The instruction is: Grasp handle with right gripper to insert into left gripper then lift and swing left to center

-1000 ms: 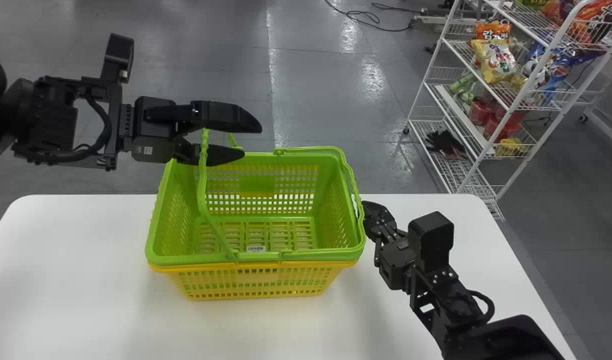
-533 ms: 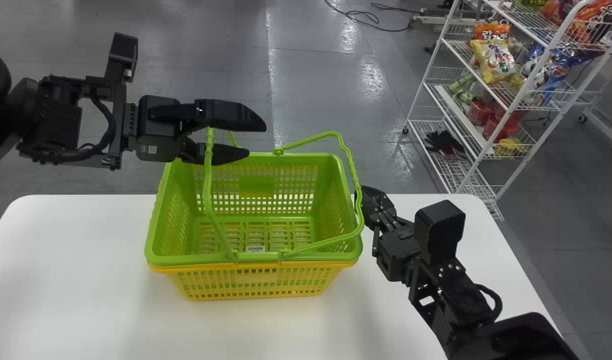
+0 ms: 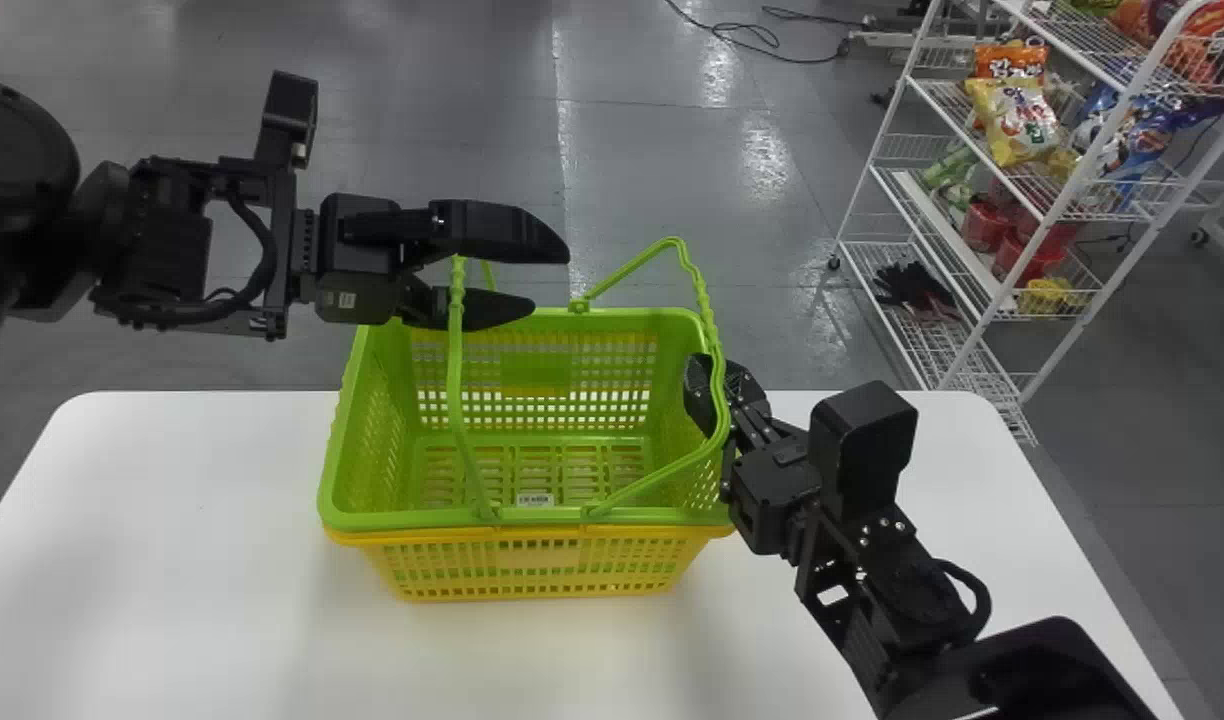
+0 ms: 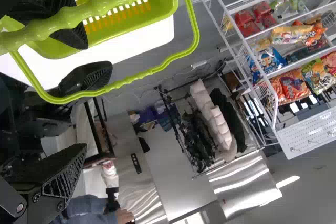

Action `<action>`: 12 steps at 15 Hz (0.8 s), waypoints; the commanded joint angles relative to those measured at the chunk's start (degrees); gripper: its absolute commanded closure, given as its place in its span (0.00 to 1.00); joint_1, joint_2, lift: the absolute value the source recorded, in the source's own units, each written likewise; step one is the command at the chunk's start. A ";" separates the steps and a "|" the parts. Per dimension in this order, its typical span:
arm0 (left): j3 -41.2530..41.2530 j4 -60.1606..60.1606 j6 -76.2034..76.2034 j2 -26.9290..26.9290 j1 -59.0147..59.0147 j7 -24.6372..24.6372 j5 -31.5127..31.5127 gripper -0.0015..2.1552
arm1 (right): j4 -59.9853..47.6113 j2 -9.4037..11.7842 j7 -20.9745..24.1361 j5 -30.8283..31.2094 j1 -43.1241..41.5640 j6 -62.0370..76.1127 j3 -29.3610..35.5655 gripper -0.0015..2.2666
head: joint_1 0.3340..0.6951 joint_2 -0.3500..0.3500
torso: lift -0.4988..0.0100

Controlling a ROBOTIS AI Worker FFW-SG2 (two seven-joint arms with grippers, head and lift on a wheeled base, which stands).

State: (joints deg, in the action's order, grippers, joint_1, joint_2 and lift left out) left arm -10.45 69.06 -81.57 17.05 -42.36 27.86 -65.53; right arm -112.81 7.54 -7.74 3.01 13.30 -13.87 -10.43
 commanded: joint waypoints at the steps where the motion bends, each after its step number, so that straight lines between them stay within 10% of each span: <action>1: -0.01 -0.07 0.22 0.01 -0.09 0.00 0.05 0.08 | -0.75 -0.95 0.01 0.59 -0.55 -1.39 -1.96 0.89 | 0.98 0.37 | 0.80; 12: -0.01 -0.77 0.39 -0.26 -0.35 0.09 0.14 0.08 | -2.15 -2.01 1.24 2.88 -2.31 -5.25 -8.55 0.89 | 0.97 0.47 | 0.80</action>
State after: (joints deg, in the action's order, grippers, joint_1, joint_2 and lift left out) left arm -10.46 68.46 -81.34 16.98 -42.61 27.95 -65.44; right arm -114.95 5.65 -6.60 5.59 11.22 -18.73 -18.35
